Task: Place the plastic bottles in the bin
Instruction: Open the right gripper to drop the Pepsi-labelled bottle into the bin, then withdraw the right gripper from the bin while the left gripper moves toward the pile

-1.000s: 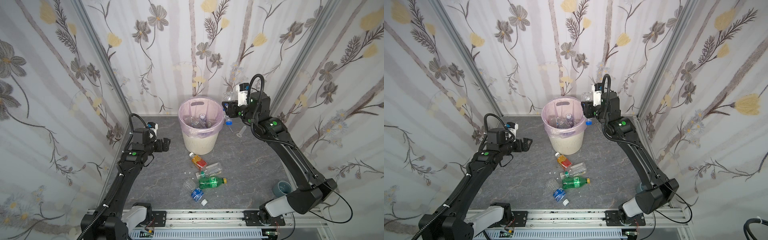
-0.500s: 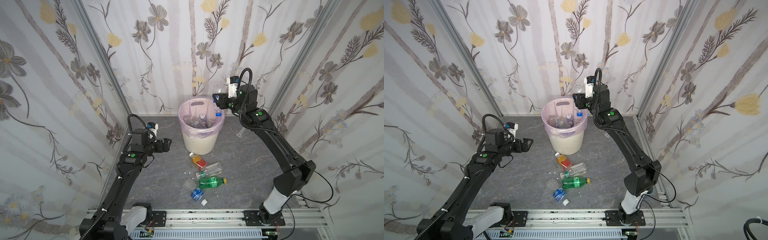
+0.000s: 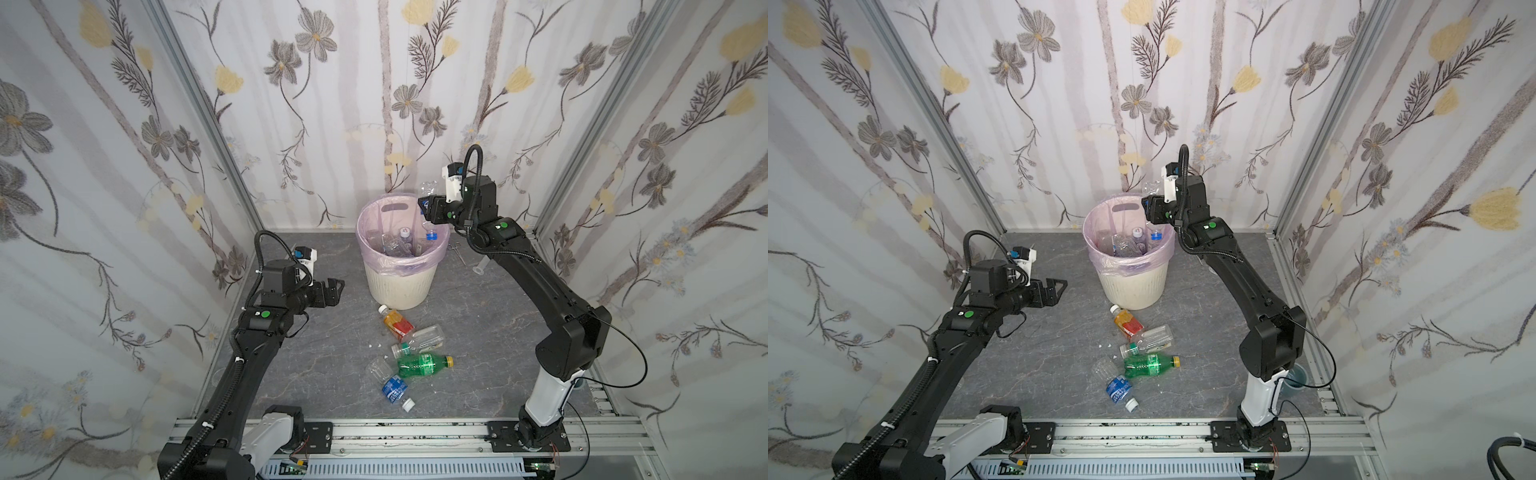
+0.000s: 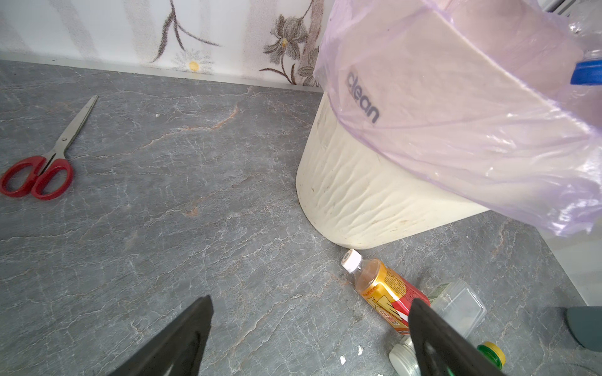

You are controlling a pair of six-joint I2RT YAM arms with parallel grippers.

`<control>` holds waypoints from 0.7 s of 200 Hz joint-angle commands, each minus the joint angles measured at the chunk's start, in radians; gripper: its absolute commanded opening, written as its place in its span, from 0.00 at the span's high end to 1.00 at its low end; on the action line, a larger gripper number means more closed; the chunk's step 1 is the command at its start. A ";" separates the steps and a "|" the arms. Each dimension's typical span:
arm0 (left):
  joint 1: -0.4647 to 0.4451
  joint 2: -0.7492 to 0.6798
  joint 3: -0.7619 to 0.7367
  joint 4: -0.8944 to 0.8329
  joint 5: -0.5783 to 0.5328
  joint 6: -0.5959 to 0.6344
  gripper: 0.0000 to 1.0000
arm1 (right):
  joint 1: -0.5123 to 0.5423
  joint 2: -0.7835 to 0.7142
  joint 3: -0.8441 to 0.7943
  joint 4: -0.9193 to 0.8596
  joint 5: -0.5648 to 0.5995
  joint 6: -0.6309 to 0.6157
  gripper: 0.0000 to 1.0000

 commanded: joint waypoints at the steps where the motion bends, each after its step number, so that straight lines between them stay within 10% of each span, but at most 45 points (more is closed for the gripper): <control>1: 0.000 -0.005 -0.003 0.024 0.025 -0.002 0.05 | -0.001 0.009 0.009 -0.005 0.024 0.001 0.33; 140: -0.003 -0.045 -0.042 0.020 0.057 -0.059 0.06 | 0.000 -0.224 -0.169 -0.010 0.083 -0.111 0.15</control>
